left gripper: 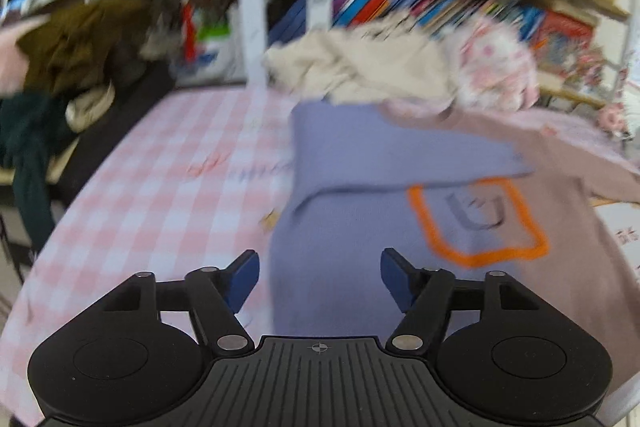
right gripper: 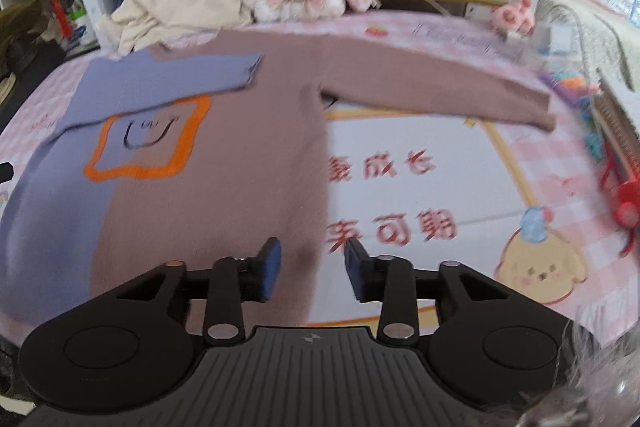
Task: Fold clothes
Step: 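Open the left gripper and release the folded sleeve, then grasp the mauve sleeve cuff with the right gripper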
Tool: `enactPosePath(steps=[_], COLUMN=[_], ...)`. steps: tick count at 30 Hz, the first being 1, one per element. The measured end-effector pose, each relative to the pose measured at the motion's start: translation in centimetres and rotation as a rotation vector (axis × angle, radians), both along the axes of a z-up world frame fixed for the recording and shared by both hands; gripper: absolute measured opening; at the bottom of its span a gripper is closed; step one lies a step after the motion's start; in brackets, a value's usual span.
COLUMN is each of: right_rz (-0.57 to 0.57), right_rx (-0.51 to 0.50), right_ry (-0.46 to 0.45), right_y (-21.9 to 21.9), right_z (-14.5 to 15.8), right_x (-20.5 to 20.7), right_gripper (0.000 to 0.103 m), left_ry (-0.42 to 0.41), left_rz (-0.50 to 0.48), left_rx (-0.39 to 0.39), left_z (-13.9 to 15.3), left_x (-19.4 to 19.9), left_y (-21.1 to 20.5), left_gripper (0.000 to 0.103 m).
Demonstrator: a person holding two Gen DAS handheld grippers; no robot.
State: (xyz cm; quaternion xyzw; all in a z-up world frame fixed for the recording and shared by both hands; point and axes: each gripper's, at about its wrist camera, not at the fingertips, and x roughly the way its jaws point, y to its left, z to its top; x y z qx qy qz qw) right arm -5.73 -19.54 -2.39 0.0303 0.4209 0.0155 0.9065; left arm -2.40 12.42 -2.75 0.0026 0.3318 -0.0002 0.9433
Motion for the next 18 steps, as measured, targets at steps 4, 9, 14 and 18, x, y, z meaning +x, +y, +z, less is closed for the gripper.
enactPosePath(steps=[4, 9, 14, 18], right_rz=[-0.008, 0.001, -0.023, -0.069], right_rx=[0.006, 0.019, 0.038, 0.066], right_ry=[-0.028, -0.045, -0.075, -0.069], right_y=[-2.5, -7.6, -14.5, -19.9], right_z=[0.2, -0.3, -0.3, -0.7], right_x=[0.8, 2.4, 4.9, 7.4], right_gripper=[0.041, 0.053, 0.069, 0.069], left_ry=[0.017, 0.035, 0.058, 0.096], left_rz=[0.007, 0.087, 0.192, 0.252], left_rx=[0.039, 0.051, 0.0, 0.017], left_z=[-0.7, -1.2, -1.5, -2.1], left_x=[0.2, 0.2, 0.2, -0.8], left_y=[-2.7, -6.7, -11.2, -14.6], left_gripper=[0.073, 0.08, 0.085, 0.091])
